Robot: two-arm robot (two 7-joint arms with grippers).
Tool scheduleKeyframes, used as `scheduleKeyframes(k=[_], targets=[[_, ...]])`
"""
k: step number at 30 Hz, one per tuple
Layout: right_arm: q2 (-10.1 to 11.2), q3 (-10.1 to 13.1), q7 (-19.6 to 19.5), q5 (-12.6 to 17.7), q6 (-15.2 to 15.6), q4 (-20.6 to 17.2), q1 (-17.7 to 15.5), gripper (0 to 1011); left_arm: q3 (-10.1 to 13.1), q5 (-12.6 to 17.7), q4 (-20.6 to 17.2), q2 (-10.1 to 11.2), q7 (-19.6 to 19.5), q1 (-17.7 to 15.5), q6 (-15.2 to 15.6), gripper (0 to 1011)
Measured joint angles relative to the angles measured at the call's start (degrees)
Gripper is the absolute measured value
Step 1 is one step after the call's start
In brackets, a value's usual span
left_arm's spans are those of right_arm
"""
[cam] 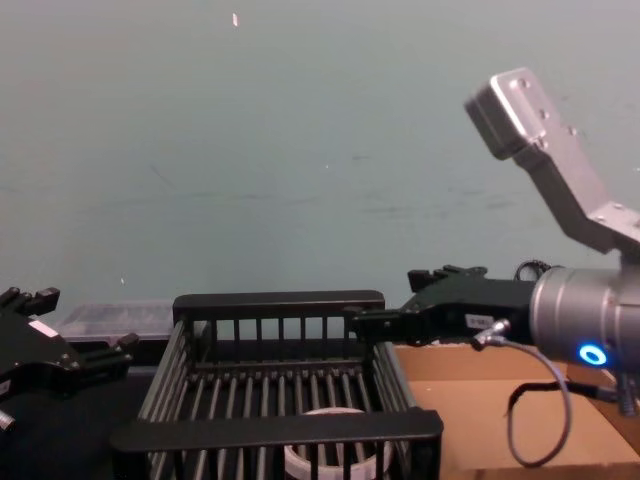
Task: Pick up the white tape and place it into the black box , Pick up the silver tape and place it into the brown box.
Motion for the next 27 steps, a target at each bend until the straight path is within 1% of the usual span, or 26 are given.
scheduleKeyframes(k=[4,5,7,8,11,12,15,17,21,22,24,27], targets=[[1.4,0.6,0.2,0.0,0.8,-2.7,-1.3,1002,0.0,0.0,0.0,0.0,0.0,0.0,0.0,1001],[2.2,0.9,0.4,0.1,1.3,-4.2,-2.1,1002,0.0,0.0,0.0,0.0,0.0,0.0,0.0,1001],[3.2,1.2,0.7,0.3,1.7,-5.8,-2.9,1002,0.0,0.0,0.0,0.0,0.0,0.0,0.0,1001],[4.1,1.5,1.0,0.6,2.2,-7.2,-3.7,1002,0.0,0.0,0.0,0.0,0.0,0.0,0.0,1001],[5.5,2.0,1.4,1.0,2.8,-9.4,-4.9,1002,0.0,0.0,0.0,0.0,0.0,0.0,0.0,1001],[6.7,2.4,1.8,1.3,3.4,-11.1,-5.9,1002,0.0,0.0,0.0,0.0,0.0,0.0,0.0,1001],[8.4,3.0,2.5,1.9,4.2,-13.4,-7.2,1002,0.0,0.0,0.0,0.0,0.0,0.0,0.0,1001],[10.8,3.9,3.3,2.9,5.5,-16.5,-9.0,1002,0.0,0.0,0.0,0.0,0.0,0.0,0.0,1001],[13.3,4.6,4.0,3.8,6.9,-19.4,-10.8,1002,0.0,0.0,0.0,0.0,0.0,0.0,0.0,1001],[14.4,4.9,4.2,4.1,7.5,-20.7,-11.7,1002,0.0,0.0,0.0,0.0,0.0,0.0,0.0,1001],[15.8,5.2,4.4,4.7,8.0,-22.3,-13.2,1002,0.0,0.0,0.0,0.0,0.0,0.0,0.0,1001],[16.9,5.4,4.7,5.3,8.5,-23.4,-14.5,1002,0.0,0.0,0.0,0.0,0.0,0.0,0.0,1001]])
